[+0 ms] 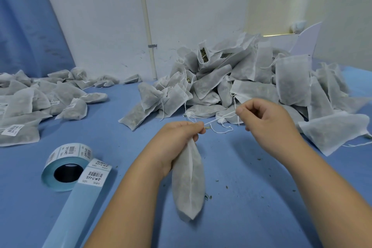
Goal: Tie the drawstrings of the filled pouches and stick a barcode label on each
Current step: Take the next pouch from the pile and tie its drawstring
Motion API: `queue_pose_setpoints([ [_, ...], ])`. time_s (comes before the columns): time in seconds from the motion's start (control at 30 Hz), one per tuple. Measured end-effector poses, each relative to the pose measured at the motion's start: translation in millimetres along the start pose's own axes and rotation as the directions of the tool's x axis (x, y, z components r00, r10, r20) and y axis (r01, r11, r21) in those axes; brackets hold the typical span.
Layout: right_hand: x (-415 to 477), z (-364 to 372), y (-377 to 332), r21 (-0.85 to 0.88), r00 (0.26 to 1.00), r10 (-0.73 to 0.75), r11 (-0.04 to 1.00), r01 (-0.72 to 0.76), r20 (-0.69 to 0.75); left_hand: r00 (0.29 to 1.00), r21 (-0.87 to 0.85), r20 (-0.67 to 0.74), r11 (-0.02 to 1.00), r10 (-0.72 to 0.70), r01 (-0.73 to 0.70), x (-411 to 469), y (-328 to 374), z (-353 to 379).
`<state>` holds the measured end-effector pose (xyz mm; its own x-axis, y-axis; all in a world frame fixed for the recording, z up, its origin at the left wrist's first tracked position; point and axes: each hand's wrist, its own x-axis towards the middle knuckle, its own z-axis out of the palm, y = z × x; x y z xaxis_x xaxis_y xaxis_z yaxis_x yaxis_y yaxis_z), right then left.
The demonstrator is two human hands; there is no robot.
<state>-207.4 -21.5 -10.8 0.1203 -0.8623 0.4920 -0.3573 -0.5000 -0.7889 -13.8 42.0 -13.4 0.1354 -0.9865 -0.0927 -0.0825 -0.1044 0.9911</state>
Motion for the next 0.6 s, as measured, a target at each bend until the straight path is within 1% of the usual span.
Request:
queue_pose_setpoints([
  [0.07, 0.7, -0.2, 1.0, 0.007, 1.0, 0.002, 1.0, -0.002, -0.007, 0.998, 0.053, 0.051, 0.998, -0.028, 0.026, -2.4, 1.1, 1.0],
  [0.13, 0.9, -0.2, 1.3, 0.013, 1.0, 0.008, 1.0, -0.008, -0.006, 0.993, 0.146, 0.089, 0.987, -0.079, 0.065, -4.5, 0.9, 1.2],
  [0.2, 1.1, -0.9, 1.2, 0.034, 1.0, 0.023, 0.999, -0.022, -0.008, 0.987, 0.242, 0.093, 0.964, -0.132, 0.106, -6.4, 0.6, 0.2],
  [0.3, 0.3, 0.0, -0.2, 0.054, 1.0, 0.031, 0.998, -0.031, 0.004, 0.976, 0.324, 0.088, 0.932, -0.198, 0.16, -7.7, 0.8, -2.0],
  [0.4, -1.8, 1.0, -3.7, 0.065, 1.0, 0.014, 0.998, -0.016, 0.024, 0.975, 0.408, 0.072, 0.899, -0.208, 0.162, -7.0, 0.4, -1.7],
  [0.47, -3.6, 1.0, -6.9, 0.09, 0.999, 0.001, 0.996, -0.004, 0.039, 0.979, 0.394, 0.042, 0.904, -0.198, 0.166, -6.1, -1.4, -1.2],
  [0.6, -8.7, 3.1, -14.3, 0.188, 0.996, -0.054, 0.981, 0.041, 0.064, 0.982, 0.233, -0.023, 0.954, -0.188, 0.188, -5.0, -2.6, 1.3],
])
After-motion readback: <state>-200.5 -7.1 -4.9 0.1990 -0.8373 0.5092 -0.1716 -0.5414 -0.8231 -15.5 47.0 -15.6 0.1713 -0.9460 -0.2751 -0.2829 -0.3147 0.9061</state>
